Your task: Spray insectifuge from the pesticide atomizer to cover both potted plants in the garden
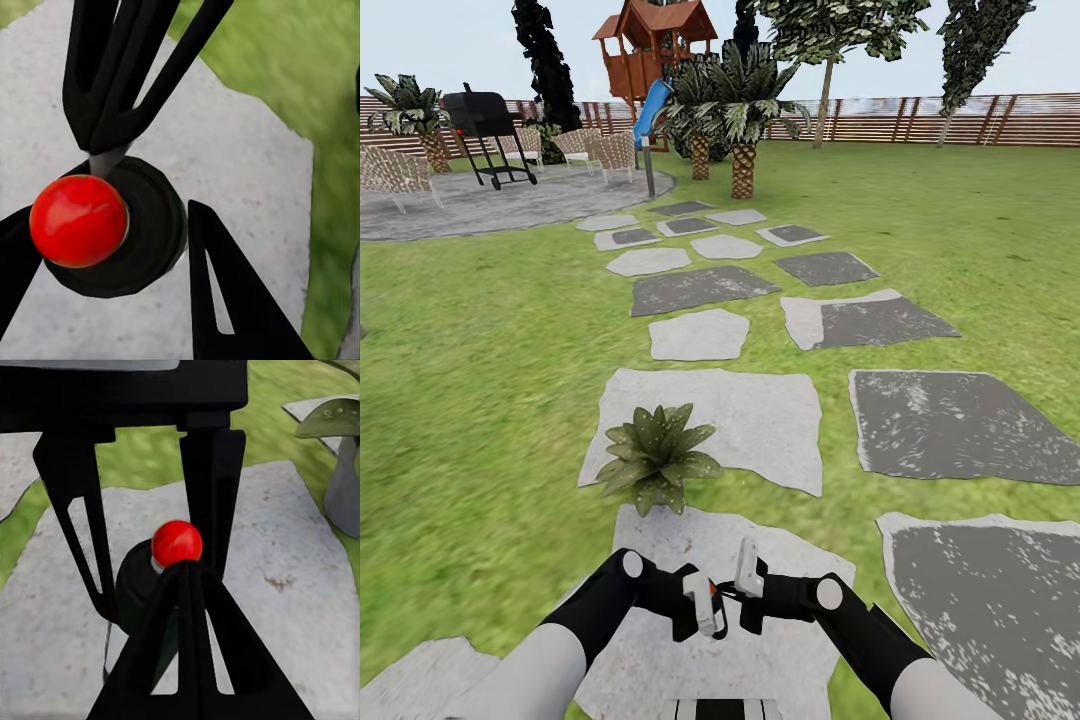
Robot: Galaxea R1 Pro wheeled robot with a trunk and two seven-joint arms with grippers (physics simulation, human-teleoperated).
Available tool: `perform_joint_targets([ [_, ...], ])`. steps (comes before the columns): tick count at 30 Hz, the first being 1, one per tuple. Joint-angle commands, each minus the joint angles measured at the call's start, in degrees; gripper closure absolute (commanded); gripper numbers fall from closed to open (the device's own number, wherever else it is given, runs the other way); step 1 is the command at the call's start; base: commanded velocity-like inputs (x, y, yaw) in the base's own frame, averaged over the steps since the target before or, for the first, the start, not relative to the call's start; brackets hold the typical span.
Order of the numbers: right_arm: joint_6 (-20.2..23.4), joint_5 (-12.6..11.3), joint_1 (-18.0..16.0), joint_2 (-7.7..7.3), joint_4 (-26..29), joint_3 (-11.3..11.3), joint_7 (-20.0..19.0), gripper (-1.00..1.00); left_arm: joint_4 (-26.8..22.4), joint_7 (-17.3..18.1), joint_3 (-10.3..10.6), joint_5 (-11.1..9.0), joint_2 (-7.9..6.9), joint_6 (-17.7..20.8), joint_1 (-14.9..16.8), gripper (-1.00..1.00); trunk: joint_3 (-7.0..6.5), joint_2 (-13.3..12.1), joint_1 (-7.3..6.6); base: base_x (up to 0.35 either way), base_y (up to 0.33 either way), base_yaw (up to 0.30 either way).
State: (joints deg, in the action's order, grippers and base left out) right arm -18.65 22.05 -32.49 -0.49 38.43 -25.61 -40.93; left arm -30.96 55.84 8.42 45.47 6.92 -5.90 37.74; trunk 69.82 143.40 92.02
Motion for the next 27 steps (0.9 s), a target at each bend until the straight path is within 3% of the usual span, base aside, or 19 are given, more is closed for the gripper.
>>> perform_joint_targets([
  [1, -0.3, 0.5, 0.0, -0.04, 0.1, -0.1, 0.2, 1.00, 0.0, 0.1, -0.1, 0.6, 0.02, -0.6, 0.0, 1.00, 0.04, 0.0, -0.01, 0.000, 0.000, 0.000],
  [6, -0.3, 0.5, 0.0, -0.04, 0.1, -0.1, 0.2, 1.00, 0.3, 0.1, -0.1, 0.5, -0.09, -0.6, 0.0, 1.00, 0.04, 0.0, -0.01, 0.000, 0.000, 0.000],
  [9, -0.3, 0.6, 0.0, -0.04, 0.0, -0.1, 0.2, 1.00, 0.5, 0.1, 0.0, 0.6, -0.89, -0.7, 0.0, 1.00, 0.04, 0.0, -0.01, 0.000, 0.000, 0.000],
  [10, -0.3, 0.6, 0.0, -0.06, -0.1, -0.1, 0.2, 1.00, 0.5, 0.1, 0.0, 0.8, -1.79, -0.7, -0.2, 1.00, 0.04, 0.0, -0.01, 0.000, 0.000, 0.000],
  [13, -0.3, 0.7, 0.0, -0.07, -0.2, -0.1, 0.2, 1.00, 0.5, 0.1, 0.1, 0.6, -6.97, -0.8, -0.4, 1.00, 0.04, 0.0, -0.01, 0.000, 0.000, 0.000],
  [15, -0.3, 0.7, 0.0, -0.11, -0.2, -0.1, 0.2, 1.00, 0.6, 0.1, 0.0, 0.5, -9.55, -0.8, -0.7, 1.00, 0.04, 0.0, -0.01, 0.000, 0.000, 0.000],
  [17, -0.3, 0.7, 0.0, -0.19, -0.3, -0.1, 0.2, 1.00, 0.6, 0.1, 0.0, 0.6, -13.37, -0.8, -2.1, 1.00, 0.04, 0.0, -0.01, 0.000, 0.000, 0.000],
  [19, -0.3, 0.7, 0.0, -0.38, -0.3, -0.1, 0.2, 1.00, 0.6, 0.1, 0.0, 0.6, -15.40, -0.8, -3.2, 1.00, 0.04, 0.0, -0.01, 0.000, 0.000, 0.000],
  [20, -0.3, 0.7, 0.0, -0.56, -0.3, -0.1, 0.2, -1.00, 0.6, 0.1, 0.0, 0.6, -16.57, -0.8, -4.1, 1.00, 0.04, 0.0, -0.01, 0.000, 0.000, 0.000],
  [24, -0.3, 0.7, 0.0, -1.51, -1.3, 0.0, 0.2, -1.00, 0.6, -0.1, 0.0, 0.7, -20.78, -0.7, -6.4, 1.00, 0.04, 0.0, -0.01, 0.000, 0.000, 0.000],
  [26, -0.3, 0.6, 0.0, -2.43, -3.1, 0.2, 0.5, -1.00, 1.8, -0.5, -0.6, 0.6, -21.88, -0.6, -6.8, 1.00, 0.04, 0.0, -0.01, 0.000, 0.000, 0.000],
  [27, -0.4, 0.5, 0.0, -3.49, -4.5, 0.3, 0.6, -1.00, 2.8, -1.4, -1.9, 0.4, -22.07, -0.6, -6.8, 1.00, 0.04, 0.0, -0.01, 0.000, 0.000, 0.000],
])
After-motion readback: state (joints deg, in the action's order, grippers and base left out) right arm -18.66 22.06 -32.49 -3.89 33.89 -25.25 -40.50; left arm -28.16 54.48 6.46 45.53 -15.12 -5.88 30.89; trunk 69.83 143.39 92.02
